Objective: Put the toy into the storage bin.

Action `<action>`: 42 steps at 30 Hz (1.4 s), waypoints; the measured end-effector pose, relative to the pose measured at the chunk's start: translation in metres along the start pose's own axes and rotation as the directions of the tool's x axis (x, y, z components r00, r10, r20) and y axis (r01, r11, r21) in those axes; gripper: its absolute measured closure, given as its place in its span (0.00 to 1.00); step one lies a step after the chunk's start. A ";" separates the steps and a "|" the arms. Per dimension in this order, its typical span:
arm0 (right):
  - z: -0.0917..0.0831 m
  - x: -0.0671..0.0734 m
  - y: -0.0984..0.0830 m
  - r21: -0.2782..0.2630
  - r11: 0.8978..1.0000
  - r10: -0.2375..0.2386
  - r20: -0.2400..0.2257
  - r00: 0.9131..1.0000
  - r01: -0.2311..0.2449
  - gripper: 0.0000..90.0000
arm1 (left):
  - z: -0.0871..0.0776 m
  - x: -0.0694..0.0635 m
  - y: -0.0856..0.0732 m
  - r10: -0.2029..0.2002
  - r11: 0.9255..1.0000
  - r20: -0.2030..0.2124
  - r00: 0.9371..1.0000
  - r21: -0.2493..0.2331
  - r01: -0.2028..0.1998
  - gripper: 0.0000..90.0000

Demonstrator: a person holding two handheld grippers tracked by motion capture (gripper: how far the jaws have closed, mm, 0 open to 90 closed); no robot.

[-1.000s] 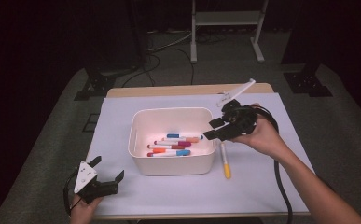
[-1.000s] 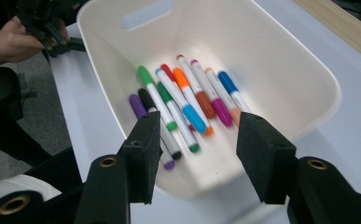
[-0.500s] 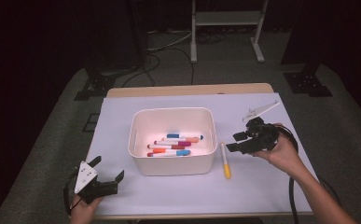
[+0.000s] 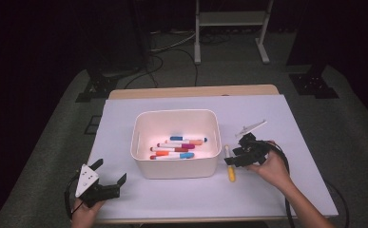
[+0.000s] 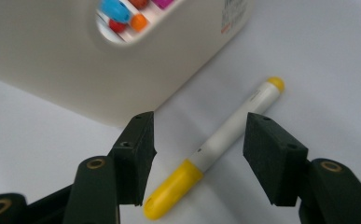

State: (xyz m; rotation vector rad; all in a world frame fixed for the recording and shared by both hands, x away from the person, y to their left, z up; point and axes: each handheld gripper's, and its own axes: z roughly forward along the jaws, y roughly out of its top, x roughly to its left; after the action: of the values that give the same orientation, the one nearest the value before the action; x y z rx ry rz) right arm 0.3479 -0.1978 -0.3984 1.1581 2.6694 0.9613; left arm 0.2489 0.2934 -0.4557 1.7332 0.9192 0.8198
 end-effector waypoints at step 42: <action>0.003 -0.047 -0.044 0.041 0.988 0.142 0.193 0.971 -0.152 0.84 | 0.001 0.000 0.000 -0.002 1.000 -0.002 1.000 0.007 0.002 0.00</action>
State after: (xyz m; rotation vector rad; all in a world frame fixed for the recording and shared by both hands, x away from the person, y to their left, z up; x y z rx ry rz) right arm 0.3540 -0.2510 -0.4341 1.3997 2.5037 0.7560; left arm 0.2495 0.2933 -0.4557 1.7375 0.9263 0.8173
